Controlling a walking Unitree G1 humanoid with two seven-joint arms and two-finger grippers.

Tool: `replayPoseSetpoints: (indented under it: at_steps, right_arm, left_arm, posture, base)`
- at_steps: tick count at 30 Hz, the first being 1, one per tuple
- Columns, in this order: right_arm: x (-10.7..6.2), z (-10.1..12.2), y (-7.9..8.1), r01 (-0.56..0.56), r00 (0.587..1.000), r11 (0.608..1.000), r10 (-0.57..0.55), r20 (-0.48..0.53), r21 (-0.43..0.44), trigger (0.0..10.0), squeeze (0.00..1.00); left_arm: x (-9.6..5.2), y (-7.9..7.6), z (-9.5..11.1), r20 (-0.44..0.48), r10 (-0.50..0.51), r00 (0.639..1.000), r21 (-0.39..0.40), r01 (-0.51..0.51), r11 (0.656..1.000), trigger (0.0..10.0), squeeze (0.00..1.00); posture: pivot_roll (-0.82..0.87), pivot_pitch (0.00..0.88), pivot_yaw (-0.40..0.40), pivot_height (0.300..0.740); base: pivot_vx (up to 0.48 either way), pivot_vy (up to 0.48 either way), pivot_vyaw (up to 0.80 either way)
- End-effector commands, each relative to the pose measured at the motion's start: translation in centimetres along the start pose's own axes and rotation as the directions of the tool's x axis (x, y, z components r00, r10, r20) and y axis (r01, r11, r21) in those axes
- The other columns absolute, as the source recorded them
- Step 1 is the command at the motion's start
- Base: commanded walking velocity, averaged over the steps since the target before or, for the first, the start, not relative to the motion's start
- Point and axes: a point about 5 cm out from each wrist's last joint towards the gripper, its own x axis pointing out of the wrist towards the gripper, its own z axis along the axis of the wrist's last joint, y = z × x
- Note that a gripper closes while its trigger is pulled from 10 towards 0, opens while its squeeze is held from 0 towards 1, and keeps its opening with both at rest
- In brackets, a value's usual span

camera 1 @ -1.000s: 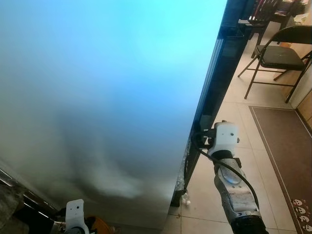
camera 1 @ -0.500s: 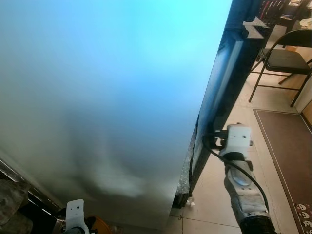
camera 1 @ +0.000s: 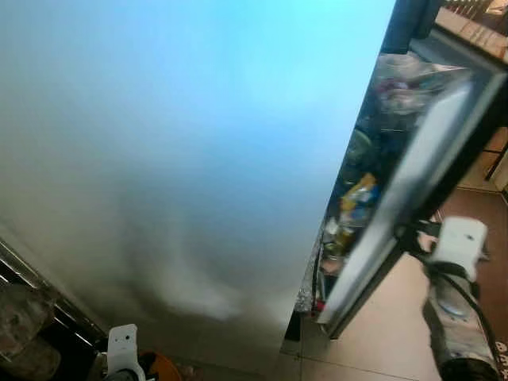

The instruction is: Restocking fridge

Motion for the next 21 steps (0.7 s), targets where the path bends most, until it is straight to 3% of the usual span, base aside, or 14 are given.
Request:
replayPoseSetpoints:
  at_steps: [1, 10, 16, 21]
  right_arm:
    - [-0.2, -1.7, -1.7, 0.063, 0.996, 0.998, -0.064, -0.068, -0.02, 10.0, 0.0]
    - [-1.6, -6.3, -3.9, 0.133, 0.957, 0.99, -0.143, -0.253, -0.054, 10.0, 0.0]
    - [-3.2, -9.3, -3.5, 0.116, 0.915, 0.992, -0.127, -0.382, -0.052, 10.0, 0.0]
    - [-5.0, -11.6, -2.3, 0.03, 0.871, 0.998, -0.054, -0.488, -0.057, 10.0, 0.0]
  left_arm:
    - [0.0, 0.0, -0.2, -0.017, -0.007, 1.0, 0.025, 0.008, 1.0, 10.0, 0.0]
    - [0.0, -0.1, -0.2, -0.016, -0.002, 1.0, 0.023, 0.003, 1.0, 10.0, 0.0]
    - [0.0, -0.1, -0.2, -0.016, 0.001, 1.0, 0.023, -0.001, 1.0, 10.0, 0.0]
    - [0.0, 0.0, -0.1, -0.016, 0.002, 1.0, 0.024, -0.002, 1.0, 10.0, 0.0]
  posture:
    - [-0.09, 0.0, 0.0, 0.74]
    - [-0.09, 0.0, 0.0, 0.74]
    - [-0.09, 0.0, 0.003, 0.74]
    - [-0.09, 0.0, 0.007, 0.74]
  base:
    - [0.0, 0.0, 0.0]
    - [0.0, 0.0, 0.0]
    - [0.0, 0.0, 0.0]
    - [0.0, 0.0, 0.0]
